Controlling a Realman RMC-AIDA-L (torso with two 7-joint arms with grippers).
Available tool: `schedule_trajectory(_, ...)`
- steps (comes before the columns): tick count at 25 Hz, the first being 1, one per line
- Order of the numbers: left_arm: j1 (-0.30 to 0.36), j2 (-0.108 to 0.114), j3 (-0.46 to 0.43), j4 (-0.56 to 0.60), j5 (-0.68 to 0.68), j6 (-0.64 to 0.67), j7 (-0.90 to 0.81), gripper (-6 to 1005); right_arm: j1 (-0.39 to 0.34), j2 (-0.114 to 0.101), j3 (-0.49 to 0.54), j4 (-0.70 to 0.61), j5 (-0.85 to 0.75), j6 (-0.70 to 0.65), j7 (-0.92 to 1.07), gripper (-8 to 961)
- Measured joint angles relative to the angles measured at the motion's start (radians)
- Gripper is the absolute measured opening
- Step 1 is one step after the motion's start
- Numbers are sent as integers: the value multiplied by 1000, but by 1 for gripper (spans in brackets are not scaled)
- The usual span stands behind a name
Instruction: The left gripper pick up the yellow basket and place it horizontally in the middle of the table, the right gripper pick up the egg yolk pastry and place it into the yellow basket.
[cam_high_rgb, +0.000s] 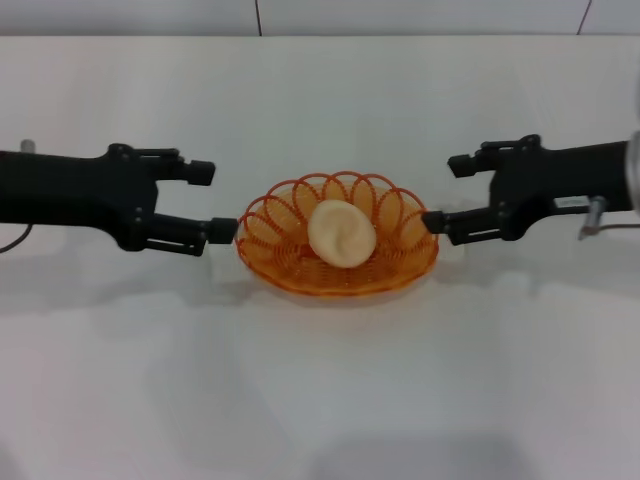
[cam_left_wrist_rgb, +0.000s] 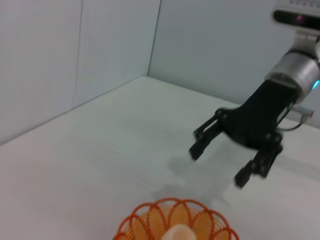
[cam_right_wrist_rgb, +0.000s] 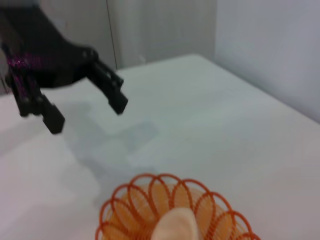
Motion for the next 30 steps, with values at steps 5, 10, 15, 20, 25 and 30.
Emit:
schedule_trajectory(5,10,10,0,1,1,2,8,861,-57,-1,55,14,66,-64,-96,804)
schedule_trajectory(10,22,23,0,-3,2,4,34,861,-78,-1,57,25,69,-84,-124,803)
schedule_trajectory(15,21,29,2,-8,2,9,60,861,-75,-2,53,25,62,-103,-125,800)
schedule_trajectory(20,15,27,12,-8,4,17,66,861,-72,-1,50,19,60,-115,-127,797)
schedule_trajectory(25,15,24,12,-8,4,29,67,861,-72,-1,53,17,60,-120,-126,794)
schedule_trajectory(30,13,23,11,-7,4,36,67,861,-72,-1,52,15,58,-122,-123,794)
